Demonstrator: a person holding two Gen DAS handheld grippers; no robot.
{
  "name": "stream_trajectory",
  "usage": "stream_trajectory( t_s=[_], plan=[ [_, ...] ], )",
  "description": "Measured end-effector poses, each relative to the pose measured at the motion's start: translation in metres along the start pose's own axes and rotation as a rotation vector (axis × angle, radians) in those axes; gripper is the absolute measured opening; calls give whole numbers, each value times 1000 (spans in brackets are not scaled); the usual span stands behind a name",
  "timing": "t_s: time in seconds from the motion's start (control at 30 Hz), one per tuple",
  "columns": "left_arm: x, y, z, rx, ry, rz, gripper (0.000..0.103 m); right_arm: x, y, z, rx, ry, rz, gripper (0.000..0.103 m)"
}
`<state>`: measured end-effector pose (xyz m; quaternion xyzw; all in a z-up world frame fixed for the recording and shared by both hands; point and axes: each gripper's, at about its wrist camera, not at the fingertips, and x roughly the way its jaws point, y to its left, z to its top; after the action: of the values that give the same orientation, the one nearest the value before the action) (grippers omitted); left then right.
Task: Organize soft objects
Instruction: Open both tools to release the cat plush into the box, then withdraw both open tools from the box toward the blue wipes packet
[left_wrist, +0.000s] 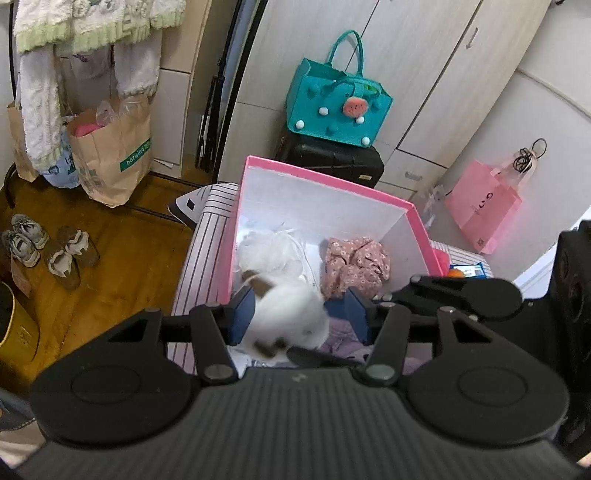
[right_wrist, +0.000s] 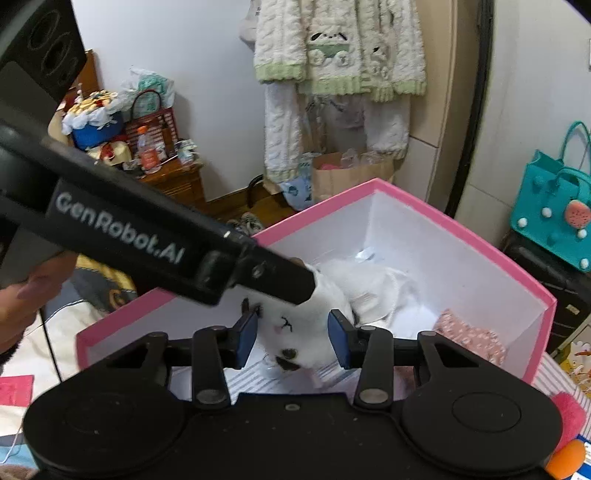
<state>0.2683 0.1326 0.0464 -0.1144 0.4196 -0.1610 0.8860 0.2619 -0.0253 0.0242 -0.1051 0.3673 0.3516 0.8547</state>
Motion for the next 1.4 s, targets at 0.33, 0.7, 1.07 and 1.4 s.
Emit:
stream_trajectory(
  t_s=[0.33,0.7,1.07,1.4],
  plan=[
    [-26,-6,-12,26,-50,28,53,-32,4,-11,51,-19,15,48],
    [-68,-31,-40,176,-87,115,65,-90,13,-41,134,-59,-20,49],
    [-122,-61,-69,330,-97,100,79,-149,42,-62,112,-78,-104,56],
    [-160,-80,-95,382,-64,82,82,-190,73,-80,67,-116,-120,59]
  ],
)
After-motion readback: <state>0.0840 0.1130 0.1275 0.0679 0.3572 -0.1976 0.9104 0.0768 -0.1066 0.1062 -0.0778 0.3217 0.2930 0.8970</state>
